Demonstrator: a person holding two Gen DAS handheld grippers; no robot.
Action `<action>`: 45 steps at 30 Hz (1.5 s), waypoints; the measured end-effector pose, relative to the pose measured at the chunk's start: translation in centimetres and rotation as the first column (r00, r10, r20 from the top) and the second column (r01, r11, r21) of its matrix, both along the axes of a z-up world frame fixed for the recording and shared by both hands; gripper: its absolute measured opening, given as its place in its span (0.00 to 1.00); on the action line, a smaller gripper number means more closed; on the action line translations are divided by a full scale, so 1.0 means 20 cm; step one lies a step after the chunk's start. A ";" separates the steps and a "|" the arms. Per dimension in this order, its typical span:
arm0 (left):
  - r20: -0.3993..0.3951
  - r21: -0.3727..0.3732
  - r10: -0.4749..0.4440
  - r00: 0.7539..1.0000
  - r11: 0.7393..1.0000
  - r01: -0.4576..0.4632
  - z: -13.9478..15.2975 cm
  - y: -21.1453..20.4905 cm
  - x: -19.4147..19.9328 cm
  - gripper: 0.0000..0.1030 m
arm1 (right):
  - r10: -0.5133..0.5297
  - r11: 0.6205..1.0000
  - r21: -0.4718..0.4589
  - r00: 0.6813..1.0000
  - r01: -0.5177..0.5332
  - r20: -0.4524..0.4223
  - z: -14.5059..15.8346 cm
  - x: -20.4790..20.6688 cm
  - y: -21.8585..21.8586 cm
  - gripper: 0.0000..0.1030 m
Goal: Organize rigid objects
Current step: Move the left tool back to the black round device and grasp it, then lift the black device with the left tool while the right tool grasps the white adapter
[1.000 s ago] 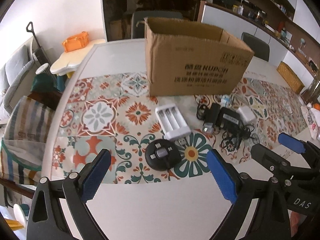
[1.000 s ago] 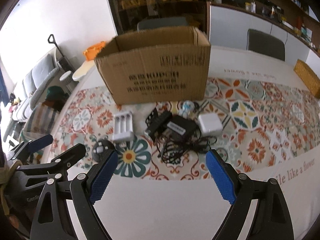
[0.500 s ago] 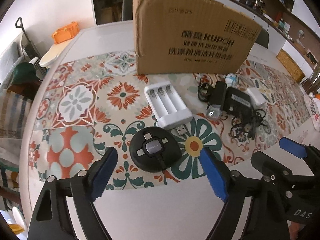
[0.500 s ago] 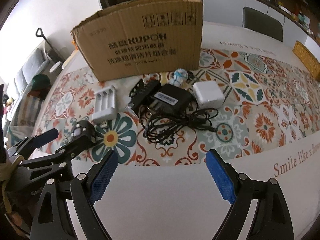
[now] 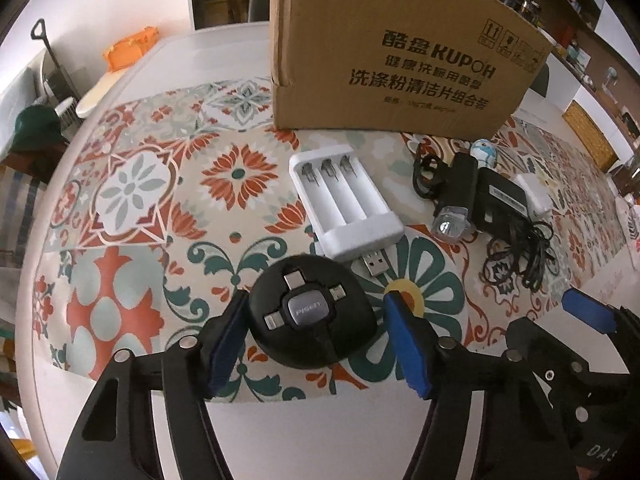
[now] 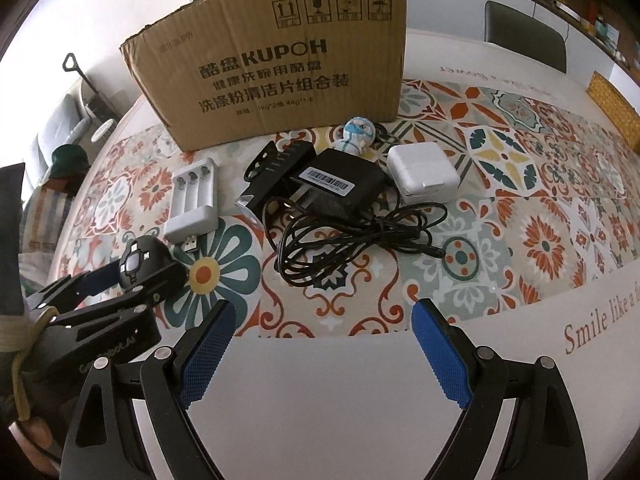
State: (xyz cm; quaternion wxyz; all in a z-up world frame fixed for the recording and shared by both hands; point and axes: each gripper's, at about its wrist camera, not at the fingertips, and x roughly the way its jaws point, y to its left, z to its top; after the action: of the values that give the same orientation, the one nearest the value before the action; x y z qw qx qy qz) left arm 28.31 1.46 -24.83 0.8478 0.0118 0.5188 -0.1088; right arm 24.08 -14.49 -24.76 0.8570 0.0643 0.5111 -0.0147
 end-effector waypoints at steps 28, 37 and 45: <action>0.093 -0.025 0.008 0.996 1.000 -0.006 0.22 -0.08 -0.13 0.57 | 0.053 0.998 0.037 0.997 -0.055 0.052 0.12 -0.01 -0.07 0.87; 0.143 -0.054 0.033 0.989 0.998 -0.026 0.34 -0.19 -0.10 0.57 | 0.053 0.997 0.058 0.994 -0.058 0.092 0.18 0.06 -0.19 0.87; 0.153 -0.072 0.071 0.986 0.996 -0.060 0.37 -0.30 -0.05 0.57 | 0.061 0.995 0.068 0.993 -0.068 0.104 0.19 0.15 -0.32 0.80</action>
State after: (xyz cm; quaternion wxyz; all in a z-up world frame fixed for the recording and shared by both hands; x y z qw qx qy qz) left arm 27.36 -4.44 -17.40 0.8888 -0.0251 0.4472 -0.0970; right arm 27.02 -20.85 -20.87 0.8791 0.0788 0.4688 0.0346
